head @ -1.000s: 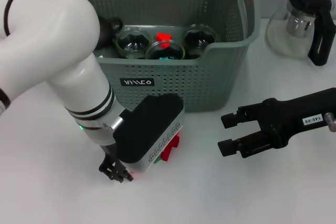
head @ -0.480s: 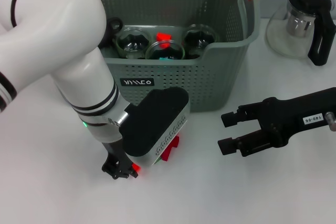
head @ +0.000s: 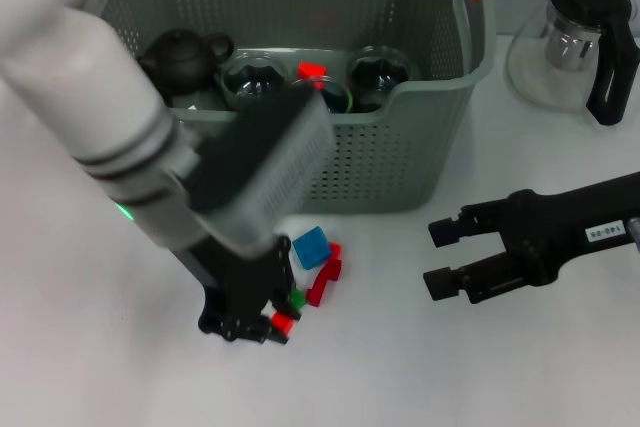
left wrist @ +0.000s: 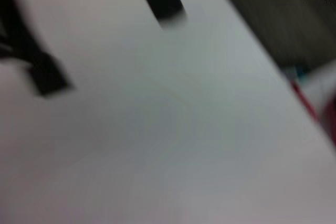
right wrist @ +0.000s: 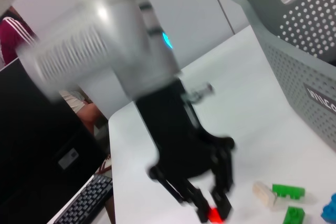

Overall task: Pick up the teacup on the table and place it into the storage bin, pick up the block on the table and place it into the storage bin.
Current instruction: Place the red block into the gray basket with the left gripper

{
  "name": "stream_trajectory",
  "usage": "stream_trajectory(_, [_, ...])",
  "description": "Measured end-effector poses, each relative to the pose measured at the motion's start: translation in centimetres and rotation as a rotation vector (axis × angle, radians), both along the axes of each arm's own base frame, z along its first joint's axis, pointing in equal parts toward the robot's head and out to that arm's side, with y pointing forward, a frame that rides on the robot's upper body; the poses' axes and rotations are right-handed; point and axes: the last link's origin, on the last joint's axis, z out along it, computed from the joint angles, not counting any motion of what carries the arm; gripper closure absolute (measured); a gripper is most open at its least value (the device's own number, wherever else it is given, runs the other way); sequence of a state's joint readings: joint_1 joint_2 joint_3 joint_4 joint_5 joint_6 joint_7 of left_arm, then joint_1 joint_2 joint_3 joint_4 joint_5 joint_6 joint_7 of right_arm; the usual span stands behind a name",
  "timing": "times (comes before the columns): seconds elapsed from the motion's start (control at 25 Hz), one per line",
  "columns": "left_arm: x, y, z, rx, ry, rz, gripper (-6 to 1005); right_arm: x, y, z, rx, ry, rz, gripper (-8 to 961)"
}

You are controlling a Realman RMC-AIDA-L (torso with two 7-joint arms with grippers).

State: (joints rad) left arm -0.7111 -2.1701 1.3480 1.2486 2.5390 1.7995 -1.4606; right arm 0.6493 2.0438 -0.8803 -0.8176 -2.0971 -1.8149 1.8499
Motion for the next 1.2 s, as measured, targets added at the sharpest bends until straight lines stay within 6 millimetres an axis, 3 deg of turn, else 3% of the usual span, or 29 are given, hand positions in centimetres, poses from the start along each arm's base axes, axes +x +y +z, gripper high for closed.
stream_trajectory(0.28, [0.4, 1.7, 7.2, 0.152, -0.426, 0.258, 818, 0.9, -0.5, 0.6, -0.008, -0.01, -0.011, 26])
stream_trajectory(0.44, [1.2, 4.3, 11.5, 0.34, -0.645, 0.385, 817, 1.0, -0.5, 0.8, -0.009, -0.015, -0.01, 26])
stream_trajectory(0.6, [1.7, 7.5, 14.1, 0.533, -0.737, 0.5, 815, 0.9, -0.5, 0.8, -0.016, -0.018, -0.004, 25])
stream_trajectory(0.84, [1.6, 11.5, 14.7, 0.747, -0.765, 0.603, 813, 0.9, -0.5, 0.8, -0.02, -0.019, 0.0, 25])
stream_trajectory(1.04, [1.0, 12.9, 14.1, 0.824, -0.787, 0.642, 811, 0.9, -0.6, 0.8, -0.021, -0.019, -0.002, 25])
stream_trajectory(1.2, [1.1, 13.1, 13.7, 0.814, -0.77, 0.647, 732, 1.0, -0.6, 0.8, -0.02, -0.019, -0.003, 25])
